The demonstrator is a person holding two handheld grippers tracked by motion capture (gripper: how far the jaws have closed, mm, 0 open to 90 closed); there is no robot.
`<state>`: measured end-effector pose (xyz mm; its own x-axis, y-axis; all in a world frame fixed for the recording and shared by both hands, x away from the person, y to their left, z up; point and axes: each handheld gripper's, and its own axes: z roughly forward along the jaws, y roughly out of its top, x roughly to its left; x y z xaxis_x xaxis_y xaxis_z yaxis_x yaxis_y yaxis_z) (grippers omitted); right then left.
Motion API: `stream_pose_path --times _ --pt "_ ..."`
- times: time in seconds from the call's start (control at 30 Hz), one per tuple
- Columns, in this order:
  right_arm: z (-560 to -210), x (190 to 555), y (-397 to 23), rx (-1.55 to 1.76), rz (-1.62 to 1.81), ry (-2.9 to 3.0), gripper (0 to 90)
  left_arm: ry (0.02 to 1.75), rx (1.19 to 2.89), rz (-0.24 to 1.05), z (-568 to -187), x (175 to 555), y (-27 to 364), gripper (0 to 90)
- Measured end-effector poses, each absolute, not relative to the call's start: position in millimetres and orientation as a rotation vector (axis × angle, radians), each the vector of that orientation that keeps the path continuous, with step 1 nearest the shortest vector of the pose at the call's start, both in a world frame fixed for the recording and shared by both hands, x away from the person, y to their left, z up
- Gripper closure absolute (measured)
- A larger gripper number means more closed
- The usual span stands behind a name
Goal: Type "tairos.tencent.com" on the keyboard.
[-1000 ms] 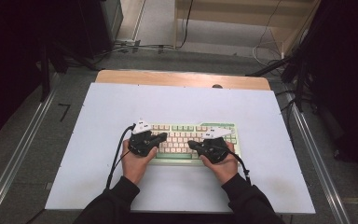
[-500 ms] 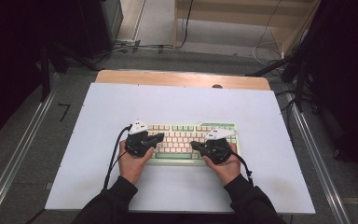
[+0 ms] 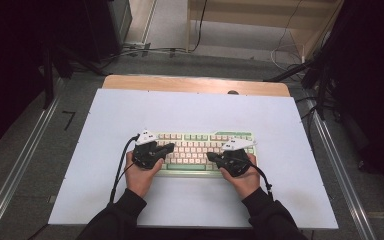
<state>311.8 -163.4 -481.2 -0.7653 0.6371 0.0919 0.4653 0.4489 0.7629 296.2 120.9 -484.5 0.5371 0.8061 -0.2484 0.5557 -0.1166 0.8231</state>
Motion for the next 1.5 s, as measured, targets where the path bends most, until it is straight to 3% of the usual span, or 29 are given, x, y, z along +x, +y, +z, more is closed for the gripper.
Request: stream_pose_path --times 1.5 --pt "-483.6 312.1 -165.2 0.977 1.208 2.491 88.3 1.126 1.804 0.312 -485.2 293.0 120.3 90.0"
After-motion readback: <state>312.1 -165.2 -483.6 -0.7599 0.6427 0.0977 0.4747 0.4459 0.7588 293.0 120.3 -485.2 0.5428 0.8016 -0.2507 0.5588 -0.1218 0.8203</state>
